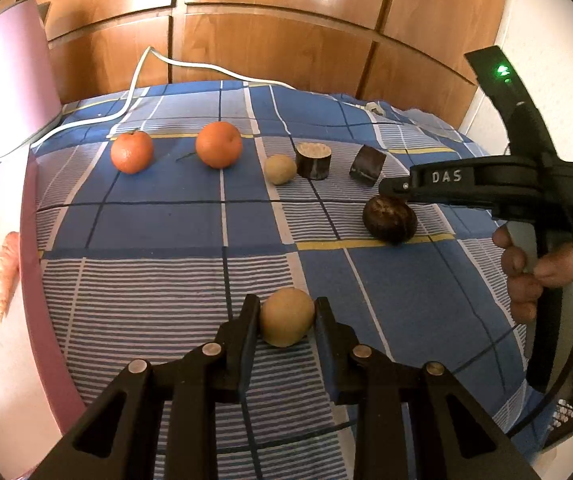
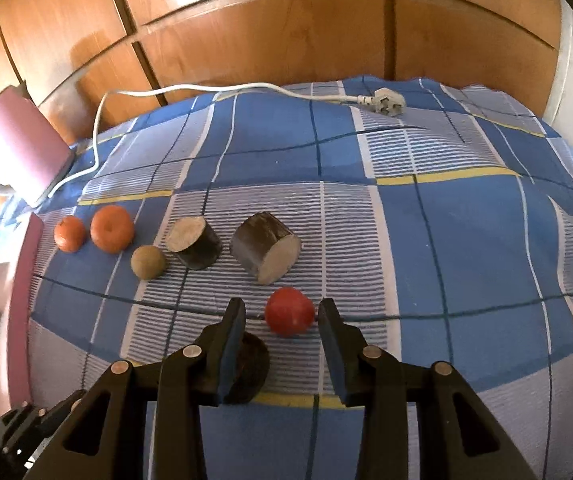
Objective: Organize fruits
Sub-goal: 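Carry the potato into the white tray and open the left tool while the right tool grasps the red tomato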
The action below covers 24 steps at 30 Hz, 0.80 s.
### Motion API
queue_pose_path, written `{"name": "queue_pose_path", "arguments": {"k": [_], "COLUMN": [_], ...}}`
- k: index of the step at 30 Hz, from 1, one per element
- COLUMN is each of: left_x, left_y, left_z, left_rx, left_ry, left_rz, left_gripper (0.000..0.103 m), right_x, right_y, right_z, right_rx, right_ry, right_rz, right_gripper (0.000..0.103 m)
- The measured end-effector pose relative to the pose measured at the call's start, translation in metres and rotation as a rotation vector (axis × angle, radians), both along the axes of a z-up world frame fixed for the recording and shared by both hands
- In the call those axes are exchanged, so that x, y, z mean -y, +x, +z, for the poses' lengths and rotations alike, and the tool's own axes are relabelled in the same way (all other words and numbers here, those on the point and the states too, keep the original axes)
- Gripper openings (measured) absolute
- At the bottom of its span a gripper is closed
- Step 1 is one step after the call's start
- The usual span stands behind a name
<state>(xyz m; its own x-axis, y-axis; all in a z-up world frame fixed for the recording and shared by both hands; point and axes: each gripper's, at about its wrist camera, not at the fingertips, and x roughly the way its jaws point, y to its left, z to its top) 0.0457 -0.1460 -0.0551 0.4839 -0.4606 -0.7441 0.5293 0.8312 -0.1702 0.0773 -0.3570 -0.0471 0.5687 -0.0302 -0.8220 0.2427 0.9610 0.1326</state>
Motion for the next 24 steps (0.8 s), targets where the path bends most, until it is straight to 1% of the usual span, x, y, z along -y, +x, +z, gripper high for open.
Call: {"name": "queue_pose_path", "arguments": {"k": [1, 2, 5, 7, 9, 12, 15, 18, 21, 24], "left_x": [0.000, 0.000, -0.004, -0.009, -0.018, -0.039, -0.068, -0.108, -0.148, -0.183], "left_y": [0.000, 0.000, 0.000, -0.001, -0.003, -0.004, 0.003, 0.022, 0.048, 0.077], "left_z": [0.001, 0.001, 0.005, 0.010, 0.021, 0.044, 0.066, 0.080, 0.084, 0.076], "left_rx": [0.001, 0.001, -0.012, -0.015, -0.010, 0.004, 0.033, 0.035, 0.032, -0.014], "left_ry": [0.001, 0.000, -0.013, -0.027, -0.057, -0.125, -0.170, -0.215, -0.203, -0.187], "left_rz": [-0.002, -0.003, 0.000, 0.005, 0.014, 0.048, 0.122, 0.241, 0.376, 0.497], "left_gripper": [0.027, 0.027, 0.027, 0.027, 0.027, 0.027, 0.027, 0.027, 0.027, 0.027], "right_x": [0.001, 0.001, -0.001, 0.002, 0.005, 0.004, 0.004, 0.004, 0.004, 0.005], "right_y": [0.002, 0.004, 0.001, 0.000, 0.000, 0.000, 0.001, 0.001, 0.002, 0.002], "right_z": [-0.001, -0.003, -0.004, -0.005, -0.006, -0.005, -0.006, -0.006, -0.006, -0.006], "right_rx": [-0.005, -0.012, 0.003, 0.012, 0.021, 0.026, 0.026, 0.023, 0.021, 0.015], "right_ry": [-0.001, -0.003, -0.027, -0.013, 0.005, 0.011, 0.016, 0.020, 0.016, 0.017], "right_rz": [0.001, 0.003, 0.025, 0.027, 0.027, 0.024, 0.022, 0.020, 0.025, 0.027], "right_gripper": [0.026, 0.026, 0.026, 0.026, 0.026, 0.026, 0.026, 0.026, 0.026, 0.026]}}
